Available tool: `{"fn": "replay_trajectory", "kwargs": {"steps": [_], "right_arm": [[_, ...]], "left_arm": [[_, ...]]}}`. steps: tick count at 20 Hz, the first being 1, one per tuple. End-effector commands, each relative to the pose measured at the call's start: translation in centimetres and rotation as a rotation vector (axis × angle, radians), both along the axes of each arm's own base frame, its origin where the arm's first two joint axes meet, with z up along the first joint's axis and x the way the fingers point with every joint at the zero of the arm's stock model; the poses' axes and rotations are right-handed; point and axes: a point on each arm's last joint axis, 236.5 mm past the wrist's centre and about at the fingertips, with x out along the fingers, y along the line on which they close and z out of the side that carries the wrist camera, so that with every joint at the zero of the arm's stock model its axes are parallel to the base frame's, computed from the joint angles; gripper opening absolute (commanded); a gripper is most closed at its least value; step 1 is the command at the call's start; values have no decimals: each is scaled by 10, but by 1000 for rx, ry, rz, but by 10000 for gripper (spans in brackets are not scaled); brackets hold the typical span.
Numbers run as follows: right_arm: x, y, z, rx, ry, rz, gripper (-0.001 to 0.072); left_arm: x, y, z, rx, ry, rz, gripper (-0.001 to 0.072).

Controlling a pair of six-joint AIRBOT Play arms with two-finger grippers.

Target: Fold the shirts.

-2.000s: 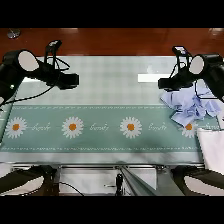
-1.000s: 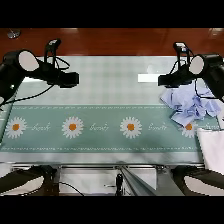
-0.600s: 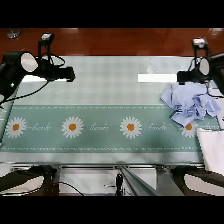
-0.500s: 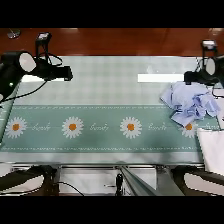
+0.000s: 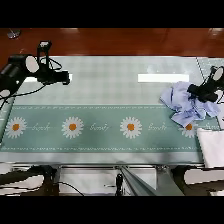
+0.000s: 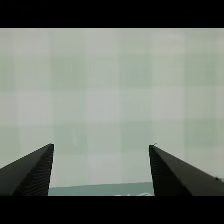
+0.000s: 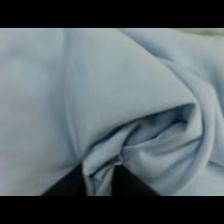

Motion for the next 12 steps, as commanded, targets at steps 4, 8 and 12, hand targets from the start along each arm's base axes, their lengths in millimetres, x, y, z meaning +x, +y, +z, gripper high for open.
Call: {"fn": "replay_trajectory", "kwargs": {"steps": [4,8,12], "right_arm": [[62,47,130,138,-374,187,22],[68,75,348,-70,-884,349,22],[13,150,463,-113,-1149,520,22]], "left_arm": [[-27,30,13,44,81,-32,704],[-81,19,59,-50,27,-92,704],[-133,-26,92,-264,-132,-116,704]]}}
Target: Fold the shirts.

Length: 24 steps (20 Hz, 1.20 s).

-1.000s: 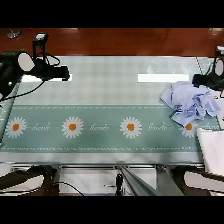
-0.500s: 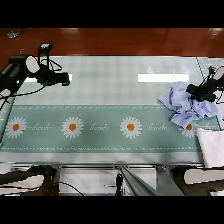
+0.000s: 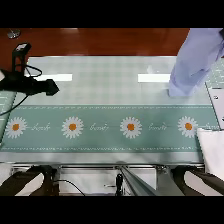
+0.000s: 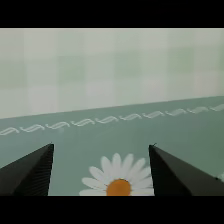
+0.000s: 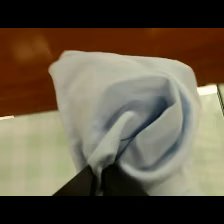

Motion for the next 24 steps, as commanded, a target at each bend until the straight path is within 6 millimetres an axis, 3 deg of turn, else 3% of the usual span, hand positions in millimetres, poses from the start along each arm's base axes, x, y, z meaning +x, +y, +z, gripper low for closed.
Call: {"fn": "replay_trajectory", "kwargs": {"steps": [1,3,5,6,8,10,14,16,18,20,21,22,24], "right_arm": [[-60,77,108,-36,-268,188,22],[-92,121,126,-68,-322,324,22],[-112,151,132,-58,-339,412,22],[-118,165,128,-54,-323,458,22],[-125,191,102,-55,-230,547,22],[-128,218,47,-58,-71,640,22],[-135,287,-83,3,211,759,22],[-146,339,-142,74,318,801,22],[-171,398,-188,154,441,881,22],[-193,441,-228,226,555,916,36],[-203,453,-247,251,620,919,282],[-207,455,-261,256,669,914,630],[-191,432,-267,234,696,878,625]], "left_arm": [[-46,-34,23,-136,-112,-77,704],[-63,-37,25,-143,-139,-85,704],[-69,-38,27,-164,-142,-59,704],[-68,-38,28,-173,-140,-49,704],[-65,-39,28,-179,-144,-43,704],[-60,-38,30,-180,-166,-33,703],[-52,-36,35,-181,-201,-19,704],[-52,-36,34,-181,-200,-19,704],[-52,-36,34,-181,-198,-19,704],[-52,-35,32,-177,-193,-19,704],[-52,-35,31,-177,-190,-19,704],[-51,-35,30,-177,-187,-18,704],[-50,-35,27,-176,-177,-18,704]]}}
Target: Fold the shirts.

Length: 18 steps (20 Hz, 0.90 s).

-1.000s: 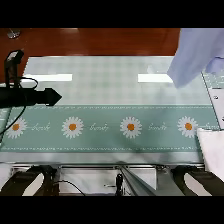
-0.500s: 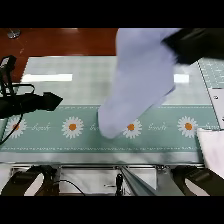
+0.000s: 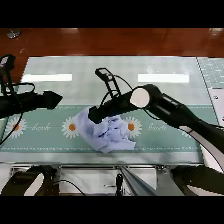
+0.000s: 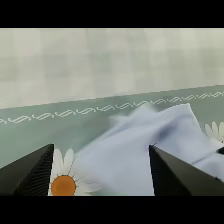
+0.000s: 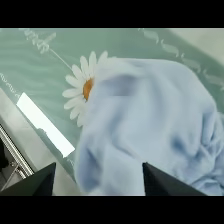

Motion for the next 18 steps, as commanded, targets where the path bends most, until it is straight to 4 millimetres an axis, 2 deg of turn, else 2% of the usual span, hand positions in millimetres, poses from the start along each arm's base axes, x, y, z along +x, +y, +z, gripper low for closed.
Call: {"fn": "replay_trajectory", "kwargs": {"steps": [1,2,3,4,5,6,7,8,9,10,11,12,13,15,17,18], "right_arm": [[12,-18,-19,-18,97,-52,625],[33,-46,-4,-15,80,-108,625],[56,-83,13,-22,50,-175,625],[76,-132,28,-55,6,-256,623],[89,-182,39,-110,-30,-334,620],[93,-236,45,-189,-48,-415,620],[89,-285,49,-261,-50,-496,619],[82,-322,49,-301,-49,-576,619],[72,-349,45,-312,-39,-651,619],[59,-368,35,-305,-6,-716,619],[43,-377,20,-291,41,-760,619],[27,-376,3,-271,90,-780,619],[10,-369,-15,-252,140,-779,619],[-17,-344,-43,-203,215,-735,619],[-37,-319,-67,-176,283,-684,618],[-47,-309,-77,-179,308,-653,619]], "left_arm": [[-1,-1,-5,2,20,-4,704],[-5,-1,-8,4,43,-13,704],[-13,-1,-17,2,98,-18,704],[-24,2,-29,-3,188,-10,704],[-35,5,-44,-1,281,-14,704],[-47,9,-59,-3,388,-20,704],[-56,12,-75,-11,484,-23,704],[-62,10,-89,-36,557,-27,704],[-67,-3,-101,-96,609,-61,703],[-72,-23,-110,-190,652,-105,703],[-78,-41,-116,-280,694,-144,704],[-87,-54,-125,-331,749,-174,704],[-99,-59,-139,-330,813,-196,704],[-111,-74,-154,-319,877,-258,704],[-105,-92,-168,-299,854,-263,703],[-93,-101,-172,-301,805,-243,702]]}}
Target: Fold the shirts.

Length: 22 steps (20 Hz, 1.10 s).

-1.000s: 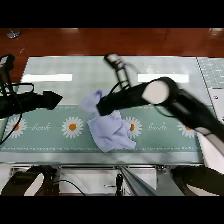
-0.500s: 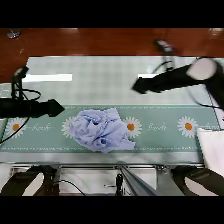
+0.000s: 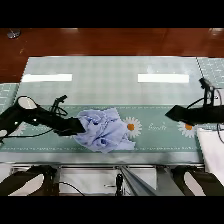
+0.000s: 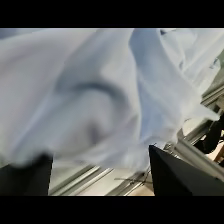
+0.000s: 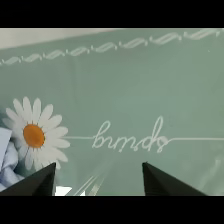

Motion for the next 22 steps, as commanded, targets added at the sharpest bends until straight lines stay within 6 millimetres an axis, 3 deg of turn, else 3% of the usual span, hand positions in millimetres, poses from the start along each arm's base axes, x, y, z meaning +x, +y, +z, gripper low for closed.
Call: {"fn": "replay_trajectory", "kwargs": {"steps": [1,2,3,4,10,19,20,21,22], "right_arm": [[-40,35,-38,80,95,47,618],[-47,46,-42,91,113,75,619],[-54,56,-45,97,125,106,618],[-60,66,-47,99,134,134,618],[-96,122,-70,113,249,288,618],[-89,195,-95,271,245,289,617],[-90,200,-96,292,255,291,582],[-91,204,-95,313,257,300,412],[-91,208,-92,332,245,317,138]], "left_arm": [[22,-35,-14,-44,-60,59,664],[36,-42,-8,-74,-96,100,501],[48,-48,1,-105,-140,111,190],[56,-51,9,-127,-191,89,21],[86,-56,39,-149,-294,82,22],[90,-57,43,-152,-304,84,22],[90,-57,43,-152,-304,85,22],[90,-57,43,-152,-303,87,22],[92,-57,45,-151,-302,99,22]]}}
